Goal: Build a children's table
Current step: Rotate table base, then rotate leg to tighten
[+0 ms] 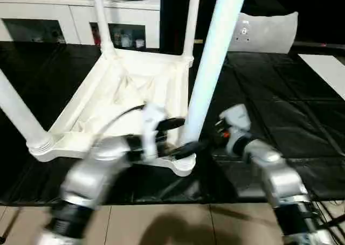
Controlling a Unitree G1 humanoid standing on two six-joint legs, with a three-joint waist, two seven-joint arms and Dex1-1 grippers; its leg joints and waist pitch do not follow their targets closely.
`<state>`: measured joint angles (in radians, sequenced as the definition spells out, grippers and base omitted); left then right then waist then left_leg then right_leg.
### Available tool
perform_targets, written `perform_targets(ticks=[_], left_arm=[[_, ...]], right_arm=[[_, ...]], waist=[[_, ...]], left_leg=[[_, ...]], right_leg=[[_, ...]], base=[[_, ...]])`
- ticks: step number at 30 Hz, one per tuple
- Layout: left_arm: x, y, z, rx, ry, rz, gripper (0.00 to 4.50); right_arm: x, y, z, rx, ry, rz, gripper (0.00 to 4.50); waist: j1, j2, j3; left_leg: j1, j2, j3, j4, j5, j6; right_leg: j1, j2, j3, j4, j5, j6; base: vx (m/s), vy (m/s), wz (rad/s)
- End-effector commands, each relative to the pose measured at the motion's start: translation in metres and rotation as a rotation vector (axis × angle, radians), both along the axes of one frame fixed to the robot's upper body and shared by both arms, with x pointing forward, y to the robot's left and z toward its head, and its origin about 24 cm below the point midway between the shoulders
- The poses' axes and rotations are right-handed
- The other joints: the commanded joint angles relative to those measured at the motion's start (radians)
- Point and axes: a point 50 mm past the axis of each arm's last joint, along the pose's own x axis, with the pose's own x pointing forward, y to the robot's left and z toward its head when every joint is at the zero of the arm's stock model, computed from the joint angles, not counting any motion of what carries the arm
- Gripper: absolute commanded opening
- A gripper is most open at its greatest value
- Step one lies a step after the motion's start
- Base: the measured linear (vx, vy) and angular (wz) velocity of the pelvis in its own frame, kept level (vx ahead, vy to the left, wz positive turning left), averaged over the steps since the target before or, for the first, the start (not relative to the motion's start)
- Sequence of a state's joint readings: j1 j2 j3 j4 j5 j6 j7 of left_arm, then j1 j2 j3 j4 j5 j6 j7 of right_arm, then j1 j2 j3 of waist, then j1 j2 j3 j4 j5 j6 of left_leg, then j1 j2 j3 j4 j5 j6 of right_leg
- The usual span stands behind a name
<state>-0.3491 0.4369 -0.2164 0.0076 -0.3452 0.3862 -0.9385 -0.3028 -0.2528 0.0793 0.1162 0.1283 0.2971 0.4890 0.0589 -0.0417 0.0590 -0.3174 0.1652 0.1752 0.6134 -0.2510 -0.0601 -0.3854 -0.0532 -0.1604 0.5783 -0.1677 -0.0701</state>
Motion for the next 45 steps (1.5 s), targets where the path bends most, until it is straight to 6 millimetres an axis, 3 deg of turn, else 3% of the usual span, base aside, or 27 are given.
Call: perform_targets(ticks=[1, 4, 6, 8, 9, 10, 13, 15, 16, 20, 27, 33, 37, 40, 45], left_arm=[[0.004, 0.009, -0.004, 0.099, -0.023, -0.057, 4.28], [0.010, 0.021, -0.007, 0.214, -0.033, -0.094, 4.06], [0.014, 0.031, -0.010, 0.319, -0.029, -0.143, 3.90], [0.023, 0.037, -0.010, 0.411, -0.054, -0.178, 3.72], [0.023, 0.037, -0.010, 0.415, -0.054, -0.181, 3.65], [0.026, 0.038, -0.010, 0.432, -0.054, -0.194, 3.60], [0.029, 0.037, -0.010, 0.435, -0.046, -0.219, 3.28], [0.031, 0.032, -0.010, 0.414, -0.033, -0.253, 3.12], [0.032, 0.030, -0.010, 0.406, -0.030, -0.262, 3.12], [0.033, 0.023, -0.016, 0.394, -0.007, -0.314, 2.76], [0.039, 0.015, -0.023, 0.397, -0.013, -0.332, 2.13], [0.042, 0.017, -0.029, 0.449, -0.009, -0.357, 1.68], [0.041, 0.018, -0.033, 0.474, 0.010, -0.383, 1.41], [0.043, 0.020, -0.035, 0.497, -0.004, -0.379, 1.17], [0.044, 0.021, -0.036, 0.497, -0.018, -0.379, 0.76]], right_arm=[[-0.005, -0.005, 0.010, 0.005, -0.044, 0.038, 4.50], [-0.011, -0.007, 0.010, -0.012, -0.013, 0.095, 4.50], [-0.020, -0.009, 0.009, -0.030, 0.023, 0.172, 4.50], [-0.031, -0.013, 0.010, -0.049, 0.038, 0.294, 4.50], [-0.032, -0.014, 0.010, -0.051, 0.040, 0.299, 4.50], [-0.035, -0.018, 0.010, -0.064, 0.050, 0.318, 4.50], [-0.038, -0.023, 0.011, -0.080, 0.060, 0.341, 4.50], [-0.045, -0.031, 0.012, -0.112, 0.080, 0.379, 4.50], [-0.046, -0.033, 0.013, -0.122, 0.087, 0.389, 4.50], [-0.052, -0.037, 0.014, -0.130, 0.111, 0.413, 4.50], [-0.069, -0.026, 0.015, -0.093, 0.166, 0.549, 4.50], [-0.076, -0.027, 0.012, -0.119, 0.198, 0.570, 4.50], [-0.076, -0.028, 0.011, -0.132, 0.199, 0.568, 4.50], [-0.076, -0.026, 0.011, -0.131, 0.197, 0.571, 4.50], [-0.076, -0.023, 0.011, -0.126, 0.190, 0.586, 4.50]], waist=[[0.002, 0.013, -0.063], [0.009, 0.016, -0.064], [0.009, 0.016, -0.063], [0.016, 0.019, -0.063], [0.018, 0.016, -0.061], [0.021, 0.015, -0.064], [0.027, 0.013, -0.064], [0.029, 0.018, -0.065], [0.032, 0.013, -0.066], [0.037, 0.009, -0.065], [0.039, 0.007, -0.067], [0.039, 0.012, -0.067], [0.040, 0.016, -0.068], [0.041, 0.012, -0.068], [0.043, 0.012, -0.066]], left_leg=[[-0.007, 0.077, -0.036, -0.078, -0.035, 0.059], [-0.001, 0.079, -0.036, -0.078, -0.038, 0.060], [-0.005, 0.081, -0.039, -0.080, -0.040, 0.060], [-0.007, 0.080, -0.037, -0.078, -0.044, 0.061], [-0.005, 0.075, -0.035, -0.078, -0.051, 0.069], [-0.007, 0.078, -0.036, -0.078, -0.049, 0.063], [-0.009, 0.077, -0.036, -0.078, -0.046, 0.058], [-0.007, 0.079, -0.036, -0.076, -0.049, 0.054], [-0.008, 0.079, -0.036, -0.076, -0.046, 0.057], [-0.009, 0.074, -0.033, -0.074, -0.045, 0.066], [-0.012, 0.070, -0.034, -0.073, -0.055, 0.072], [-0.011, 0.066, -0.035, -0.073, -0.066, 0.061], [-0.010, 0.071, -0.038, -0.074, -0.065, 0.059], [-0.011, 0.070, -0.037, -0.075, -0.062, 0.061], [-0.008, 0.066, -0.035, -0.074, -0.080, 0.055]], right_leg=[[0.056, -0.117, 0.092, -0.077, -0.340, -0.005], [0.056, -0.120, 0.094, -0.076, -0.326, -0.007], [0.059, -0.123, 0.094, -0.076, -0.321, -0.018], [0.062, -0.125, 0.096, -0.076, -0.327, -0.009], [0.059, -0.121, 0.093, -0.087, -0.348, 0.004], [0.064, -0.126, 0.094, -0.081, -0.346, 0.005], [0.063, -0.127, 0.090, -0.088, -0.372, 0.010], [0.062, -0.127, 0.089, -0.088, -0.367, 0.002], [0.064, -0.127, 0.090, -0.085, -0.358, 0.003], [0.063, -0.126, 0.086, -0.092, -0.392, 0.018], [0.065, -0.123, 0.078, -0.102, -0.413, 0.062], [0.064, -0.118, 0.070, -0.111, -0.428, 0.102], [0.064, -0.121, 0.070, -0.109, -0.406, 0.096], [0.066, -0.122, 0.069, -0.108, -0.396, 0.086], [0.063, -0.121, 0.063, -0.118, -0.449, 0.117]], base=[[0.000, 0.000, 0.00], [0.000, 0.000, 0.00], [0.000, 0.000, 0.00], [0.000, 0.000, 0.00], [0.000, 0.000, 0.00], [0.000, 0.000, 0.00], [0.000, 0.000, 0.00], [0.000, 0.000, 0.00], [0.000, 0.000, 0.00], [0.000, 0.000, 0.00], [0.000, 0.000, 0.00], [0.000, 0.000, 0.00], [0.000, 0.000, 0.00], [0.000, 0.000, 0.00], [0.000, 0.000, 0.00]])
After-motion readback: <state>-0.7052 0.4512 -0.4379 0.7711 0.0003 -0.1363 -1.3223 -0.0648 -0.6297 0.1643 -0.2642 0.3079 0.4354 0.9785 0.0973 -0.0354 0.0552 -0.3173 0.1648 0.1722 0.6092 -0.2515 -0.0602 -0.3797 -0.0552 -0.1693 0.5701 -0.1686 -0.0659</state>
